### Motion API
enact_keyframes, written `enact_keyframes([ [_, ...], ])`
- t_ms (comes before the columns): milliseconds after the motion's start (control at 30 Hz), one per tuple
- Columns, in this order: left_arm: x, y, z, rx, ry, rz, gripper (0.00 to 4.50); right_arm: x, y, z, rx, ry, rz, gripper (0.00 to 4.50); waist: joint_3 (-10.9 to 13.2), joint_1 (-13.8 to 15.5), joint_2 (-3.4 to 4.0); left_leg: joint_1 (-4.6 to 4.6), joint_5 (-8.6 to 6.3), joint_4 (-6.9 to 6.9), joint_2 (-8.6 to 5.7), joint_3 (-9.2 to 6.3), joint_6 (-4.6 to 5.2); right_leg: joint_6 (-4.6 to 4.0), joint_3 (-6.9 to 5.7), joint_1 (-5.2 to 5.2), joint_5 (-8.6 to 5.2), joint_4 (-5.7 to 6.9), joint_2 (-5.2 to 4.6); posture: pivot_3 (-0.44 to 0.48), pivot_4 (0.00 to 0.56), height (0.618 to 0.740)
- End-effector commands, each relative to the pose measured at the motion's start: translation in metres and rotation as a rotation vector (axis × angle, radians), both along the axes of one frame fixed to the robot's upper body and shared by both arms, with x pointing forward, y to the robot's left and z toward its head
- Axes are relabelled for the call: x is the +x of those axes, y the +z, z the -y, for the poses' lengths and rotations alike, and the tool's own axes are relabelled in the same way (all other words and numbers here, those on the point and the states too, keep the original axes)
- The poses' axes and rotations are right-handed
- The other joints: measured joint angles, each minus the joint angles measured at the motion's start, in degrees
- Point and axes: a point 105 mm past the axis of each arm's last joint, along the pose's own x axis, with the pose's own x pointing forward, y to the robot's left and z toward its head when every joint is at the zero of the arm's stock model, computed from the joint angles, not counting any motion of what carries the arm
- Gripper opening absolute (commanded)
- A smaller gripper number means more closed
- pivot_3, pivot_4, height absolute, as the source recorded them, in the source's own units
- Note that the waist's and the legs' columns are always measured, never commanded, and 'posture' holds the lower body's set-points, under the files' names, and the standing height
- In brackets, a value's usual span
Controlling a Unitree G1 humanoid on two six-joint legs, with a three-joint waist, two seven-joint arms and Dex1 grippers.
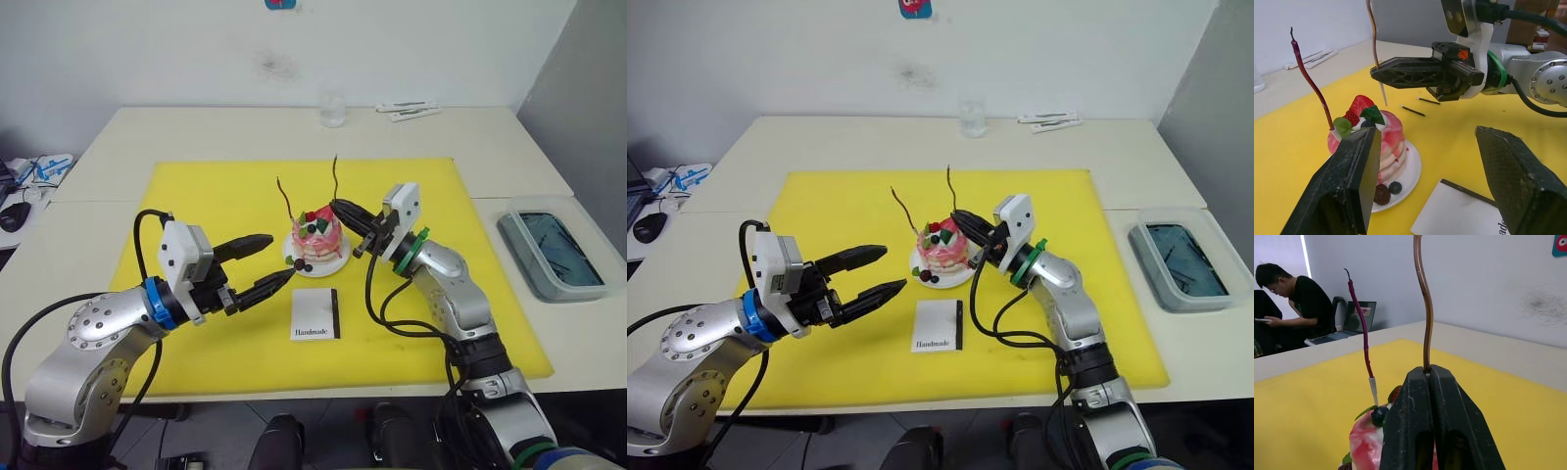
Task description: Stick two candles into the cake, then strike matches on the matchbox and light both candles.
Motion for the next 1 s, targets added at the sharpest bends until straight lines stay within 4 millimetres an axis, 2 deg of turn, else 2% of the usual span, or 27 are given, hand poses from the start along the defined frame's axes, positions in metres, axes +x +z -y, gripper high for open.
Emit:
enact_keyframes([
  [33, -0.002, 0.004, 0.001, 0.001, -0.010, 0.022, 3.43, 0.001, 0.011, 0.000, 0.021, -0.010, 0.047, 0.02, 0.0, 0.0, 0.01, 0.00, 0.00, 0.00, 0.02, 0.01, 0.00, -0.02, 0.00, 0.00, 0.00, 0.00, 0.02, 0.000, 0.150, 0.740],
  [1000, -0.003, 0.004, 0.006, 0.010, -0.029, 0.020, 3.43, -0.001, 0.001, -0.010, 0.012, 0.003, 0.038, 0.02, 0.0, 0.0, 0.01, 0.32, 0.02, -0.82, 0.15, 0.10, -0.03, -0.42, 0.01, -0.07, -0.16, -0.07, 0.10, 0.000, 0.150, 0.740],
])
